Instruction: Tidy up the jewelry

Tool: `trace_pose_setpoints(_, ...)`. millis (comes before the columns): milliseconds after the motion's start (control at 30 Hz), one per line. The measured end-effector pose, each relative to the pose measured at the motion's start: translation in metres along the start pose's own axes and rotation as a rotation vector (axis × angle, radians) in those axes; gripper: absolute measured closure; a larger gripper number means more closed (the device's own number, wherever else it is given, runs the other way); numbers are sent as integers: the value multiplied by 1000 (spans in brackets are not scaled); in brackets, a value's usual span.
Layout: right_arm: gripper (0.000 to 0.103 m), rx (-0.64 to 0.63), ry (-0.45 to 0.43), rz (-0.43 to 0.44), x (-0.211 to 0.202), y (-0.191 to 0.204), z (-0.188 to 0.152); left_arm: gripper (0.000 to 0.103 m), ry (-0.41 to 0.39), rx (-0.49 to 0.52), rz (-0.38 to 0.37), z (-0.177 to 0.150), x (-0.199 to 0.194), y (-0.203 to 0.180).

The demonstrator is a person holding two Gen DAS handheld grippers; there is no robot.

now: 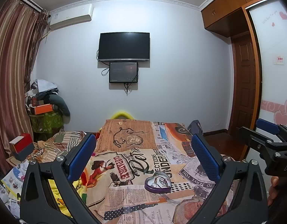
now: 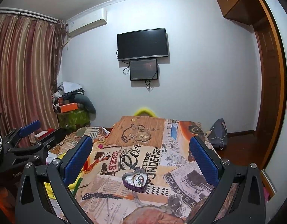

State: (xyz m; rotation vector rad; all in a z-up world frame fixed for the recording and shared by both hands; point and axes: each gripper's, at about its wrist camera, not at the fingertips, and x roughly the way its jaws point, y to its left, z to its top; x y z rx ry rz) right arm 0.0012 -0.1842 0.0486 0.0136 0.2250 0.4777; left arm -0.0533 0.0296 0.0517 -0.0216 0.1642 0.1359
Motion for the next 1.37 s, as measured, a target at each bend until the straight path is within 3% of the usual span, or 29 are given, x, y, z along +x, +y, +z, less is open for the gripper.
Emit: trace_pose_setpoints(1367, 0, 16, 44, -17, 10, -7, -1, 1, 43, -10, -64, -5, 12, 4)
